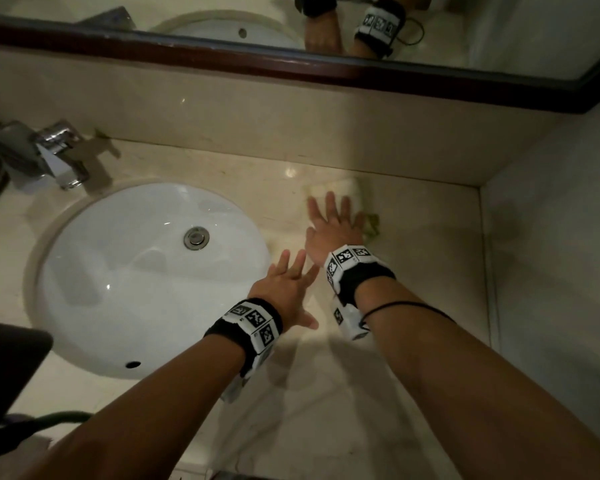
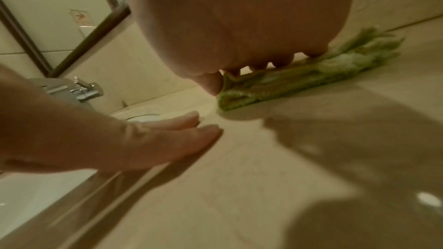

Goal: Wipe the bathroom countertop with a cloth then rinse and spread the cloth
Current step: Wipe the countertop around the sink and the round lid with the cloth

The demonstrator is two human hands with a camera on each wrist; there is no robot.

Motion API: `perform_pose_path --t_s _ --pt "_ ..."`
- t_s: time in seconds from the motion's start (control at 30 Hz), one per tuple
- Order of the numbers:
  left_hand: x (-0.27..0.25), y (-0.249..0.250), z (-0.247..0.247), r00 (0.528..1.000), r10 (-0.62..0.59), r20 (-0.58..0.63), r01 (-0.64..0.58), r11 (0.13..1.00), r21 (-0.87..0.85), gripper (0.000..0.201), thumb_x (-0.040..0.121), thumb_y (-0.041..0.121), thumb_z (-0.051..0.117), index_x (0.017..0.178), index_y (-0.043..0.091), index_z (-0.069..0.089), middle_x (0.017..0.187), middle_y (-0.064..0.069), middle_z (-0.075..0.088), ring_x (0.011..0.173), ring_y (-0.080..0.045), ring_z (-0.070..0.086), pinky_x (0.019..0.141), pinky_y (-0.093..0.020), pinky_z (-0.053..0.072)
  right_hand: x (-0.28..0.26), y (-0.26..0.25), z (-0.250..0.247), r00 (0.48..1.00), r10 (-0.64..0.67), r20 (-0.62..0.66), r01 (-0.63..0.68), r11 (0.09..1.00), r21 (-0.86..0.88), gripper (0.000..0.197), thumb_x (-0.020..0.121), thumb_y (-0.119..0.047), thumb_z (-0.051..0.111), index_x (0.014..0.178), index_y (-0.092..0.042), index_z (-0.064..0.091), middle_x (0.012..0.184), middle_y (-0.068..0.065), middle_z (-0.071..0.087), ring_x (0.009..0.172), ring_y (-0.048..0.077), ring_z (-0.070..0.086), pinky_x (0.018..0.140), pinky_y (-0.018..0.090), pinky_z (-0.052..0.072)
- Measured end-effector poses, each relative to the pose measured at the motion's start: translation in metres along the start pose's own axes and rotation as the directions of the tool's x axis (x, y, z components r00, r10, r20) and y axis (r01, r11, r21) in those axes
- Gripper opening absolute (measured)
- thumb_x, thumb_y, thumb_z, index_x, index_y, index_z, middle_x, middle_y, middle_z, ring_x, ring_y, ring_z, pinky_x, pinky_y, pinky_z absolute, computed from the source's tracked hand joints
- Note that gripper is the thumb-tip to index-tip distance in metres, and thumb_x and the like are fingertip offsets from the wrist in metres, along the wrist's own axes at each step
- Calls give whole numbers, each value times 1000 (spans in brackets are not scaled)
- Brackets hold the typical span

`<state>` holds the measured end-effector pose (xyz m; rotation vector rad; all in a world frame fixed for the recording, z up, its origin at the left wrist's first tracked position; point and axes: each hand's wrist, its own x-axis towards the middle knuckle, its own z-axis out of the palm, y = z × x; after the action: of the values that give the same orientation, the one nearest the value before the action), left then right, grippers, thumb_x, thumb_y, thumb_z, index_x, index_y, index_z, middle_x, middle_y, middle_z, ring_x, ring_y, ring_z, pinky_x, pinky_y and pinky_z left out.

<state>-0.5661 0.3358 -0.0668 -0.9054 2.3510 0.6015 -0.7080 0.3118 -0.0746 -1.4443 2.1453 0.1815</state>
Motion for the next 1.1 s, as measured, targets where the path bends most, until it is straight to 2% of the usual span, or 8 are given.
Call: perform_pose_path --t_s 0.2,0.4,0.5,0.6,0.7,0.9,1.0,1.1 --pt "-1 0 -1 1000 -3 18 3 1000 28 111 75 64 66 153 30 -6 159 -1 -20 146 -28 -18 120 -42 6 -9 41 -5 999 -43 -17 42 999 -26 58 100 -42 21 151 -42 -6 161 -7 -16 148 23 -14 119 50 -4" --pt "-2 1 -4 1000 0 32 -2 998 61 111 76 66 63 153 28 -8 159 -3 -21 146 -30 -18 121 -43 7 -31 97 1 983 159 -88 -155 987 43 59 100 -43 20 152 -39 -9 162 -4 -16 149 25 -12 119 52 -3" --pt "-2 0 -4 1000 16 21 -17 997 80 111 76 67 62 153 28 -7 159 -3 -20 146 -32 -17 120 -45 11 -39 97 8 952 293 -85 -284 954 99 59 100 -43 18 152 -37 -9 162 -1 -17 148 28 -13 118 53 -3" --pt "2 -8 2 999 46 -3 -45 994 103 105 79 70 55 153 28 -8 159 -3 -20 146 -33 -16 118 -46 13 -43 77 16 911 401 -100 -386 911 143 61 100 -42 20 153 -33 -9 162 3 -16 148 32 -11 117 56 -1" --pt "4 -25 4 987 159 -16 -157 981 111 82 91 62 37 153 26 -2 161 -4 -13 146 -31 -15 118 -50 18 -45 50 28 875 474 -97 -448 870 206 62 100 -42 22 153 -34 -8 162 5 -15 148 33 -11 117 57 -2" --pt "-16 -81 -26 916 371 -154 -377 926 -10 52 100 34 40 148 19 28 158 -11 16 146 -26 10 107 -46 38 -57 -29 53 809 585 -51 -552 788 272 61 101 -42 21 153 -33 -10 162 5 -16 148 32 -12 116 58 -1" --pt "-23 -126 -41 931 340 -130 -345 939 -13 53 101 35 39 150 21 26 160 -6 15 147 -28 10 114 -45 29 -44 -70 51 740 672 -31 -620 700 354 61 100 -43 18 154 -31 -9 161 6 -17 147 32 -14 116 57 -5" --pt "-33 -175 -53 937 306 -168 -316 948 -38 51 101 33 39 149 21 29 160 -5 18 147 -26 12 116 -43 24 -20 -99 40 714 700 -1 -643 656 395 62 100 -45 16 154 -29 -9 161 7 -17 147 33 -15 115 57 -8"
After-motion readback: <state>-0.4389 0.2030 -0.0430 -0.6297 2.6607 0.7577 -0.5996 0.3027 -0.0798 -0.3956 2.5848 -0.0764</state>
